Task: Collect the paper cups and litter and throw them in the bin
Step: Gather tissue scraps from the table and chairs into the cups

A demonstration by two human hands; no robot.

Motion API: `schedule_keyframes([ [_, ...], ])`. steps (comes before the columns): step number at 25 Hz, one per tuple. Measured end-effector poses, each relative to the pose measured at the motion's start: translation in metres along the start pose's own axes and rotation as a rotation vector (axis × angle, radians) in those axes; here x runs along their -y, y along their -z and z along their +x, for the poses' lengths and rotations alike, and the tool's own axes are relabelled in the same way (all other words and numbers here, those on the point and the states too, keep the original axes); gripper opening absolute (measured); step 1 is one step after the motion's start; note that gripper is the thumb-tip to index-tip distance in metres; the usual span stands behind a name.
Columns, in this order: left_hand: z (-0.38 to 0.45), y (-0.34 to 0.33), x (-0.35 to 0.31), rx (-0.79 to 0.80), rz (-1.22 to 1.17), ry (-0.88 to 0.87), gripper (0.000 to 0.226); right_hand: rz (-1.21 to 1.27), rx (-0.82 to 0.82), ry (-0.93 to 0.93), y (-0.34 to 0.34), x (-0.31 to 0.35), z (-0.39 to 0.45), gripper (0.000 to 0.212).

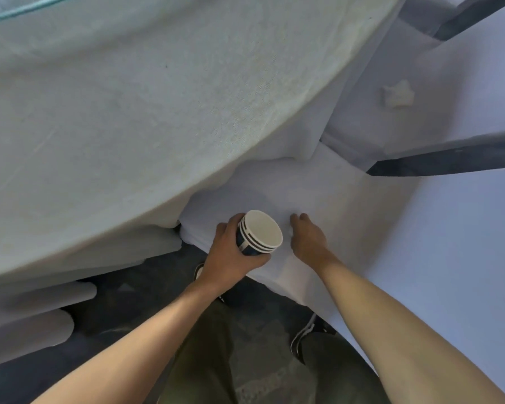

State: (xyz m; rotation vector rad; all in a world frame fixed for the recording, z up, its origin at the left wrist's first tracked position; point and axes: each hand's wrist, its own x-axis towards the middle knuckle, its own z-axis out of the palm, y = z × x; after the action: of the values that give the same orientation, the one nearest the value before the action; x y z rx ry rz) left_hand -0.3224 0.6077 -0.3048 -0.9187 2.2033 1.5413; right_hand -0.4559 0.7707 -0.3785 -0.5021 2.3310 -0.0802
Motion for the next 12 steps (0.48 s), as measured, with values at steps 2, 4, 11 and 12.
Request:
schedule_keyframes([
  [2, -0.01, 0.001, -0.013, 0.02, 0.016, 0.001, 0.092, 0.089, 0.015, -0.061, 0.023, -0.002, -0.013, 0.025],
  [4, -0.026, 0.005, -0.038, 0.034, 0.033, -0.008, 0.092, 0.228, -0.036, -0.113, 0.063, 0.004, -0.04, 0.021],
  [11, -0.084, 0.034, -0.168, 0.098, 0.143, -0.202, 0.088, 0.861, -0.315, -0.111, 0.227, 0.038, -0.18, 0.016],
  [12, -0.092, 0.034, -0.19, 0.092, 0.154, -0.244, 0.088, 0.841, -0.365, -0.074, 0.246, 0.034, -0.201, 0.017],
])
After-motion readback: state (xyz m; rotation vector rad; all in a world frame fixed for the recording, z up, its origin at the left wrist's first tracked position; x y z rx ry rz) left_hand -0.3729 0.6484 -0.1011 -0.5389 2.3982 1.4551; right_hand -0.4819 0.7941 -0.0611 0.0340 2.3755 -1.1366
